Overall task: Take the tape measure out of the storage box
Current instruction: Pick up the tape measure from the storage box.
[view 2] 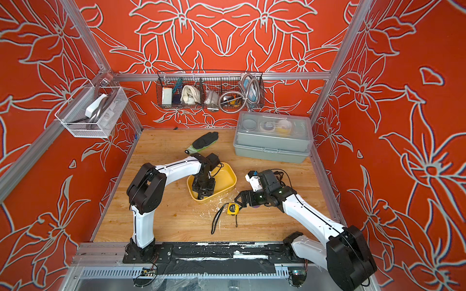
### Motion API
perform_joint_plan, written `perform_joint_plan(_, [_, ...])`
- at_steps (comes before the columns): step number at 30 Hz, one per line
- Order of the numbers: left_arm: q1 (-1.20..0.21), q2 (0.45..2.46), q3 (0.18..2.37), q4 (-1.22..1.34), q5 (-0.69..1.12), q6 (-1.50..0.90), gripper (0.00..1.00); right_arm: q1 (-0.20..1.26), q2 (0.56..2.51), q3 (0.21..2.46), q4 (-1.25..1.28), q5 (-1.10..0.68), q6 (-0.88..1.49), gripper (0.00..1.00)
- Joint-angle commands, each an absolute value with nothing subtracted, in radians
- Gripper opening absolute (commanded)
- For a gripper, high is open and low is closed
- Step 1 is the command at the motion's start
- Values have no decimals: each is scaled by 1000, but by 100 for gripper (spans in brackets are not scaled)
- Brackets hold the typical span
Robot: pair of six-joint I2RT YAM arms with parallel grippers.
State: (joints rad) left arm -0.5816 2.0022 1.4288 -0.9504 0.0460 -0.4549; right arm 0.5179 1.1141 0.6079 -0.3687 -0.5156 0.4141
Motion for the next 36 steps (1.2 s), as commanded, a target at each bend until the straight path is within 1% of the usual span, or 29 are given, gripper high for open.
perform_joint_plan(1, [-580, 1975, 1447, -975, 31, -435, 32, 523, 1123, 601, -350, -529, 426, 100])
perform_joint_plan(6, [-580, 1972, 1445, -974, 22, -429, 31, 523, 1138, 598, -350, -540, 418, 100])
perform_joint_plan(11, [-580, 1919, 1459, -977, -12, -427, 29, 526, 1150, 593, -338, -542, 417, 100])
perform_joint_plan(17, [-581, 1828, 1505, -980, -6, -382, 29, 526, 1199, 600, -261, -601, 449, 100])
perform_joint_plan(23, [-583, 1776, 1520, -1020, 5, -347, 29, 528, 1241, 662, -177, -713, 457, 100])
perform_joint_plan(26, [-582, 1744, 1516, -1018, 46, -375, 29, 527, 1212, 661, -87, -748, 469, 100])
perform_joint_plan(29, [-583, 1727, 1524, -1012, 100, -418, 30, 534, 1197, 630, 65, -796, 515, 100])
perform_joint_plan(31, [-583, 1724, 1538, -1017, 130, -447, 30, 549, 1193, 606, 162, -795, 538, 100])
perform_joint_plan(36, [-583, 1731, 1567, -1023, 199, -502, 30, 616, 1245, 601, 297, -752, 530, 100])
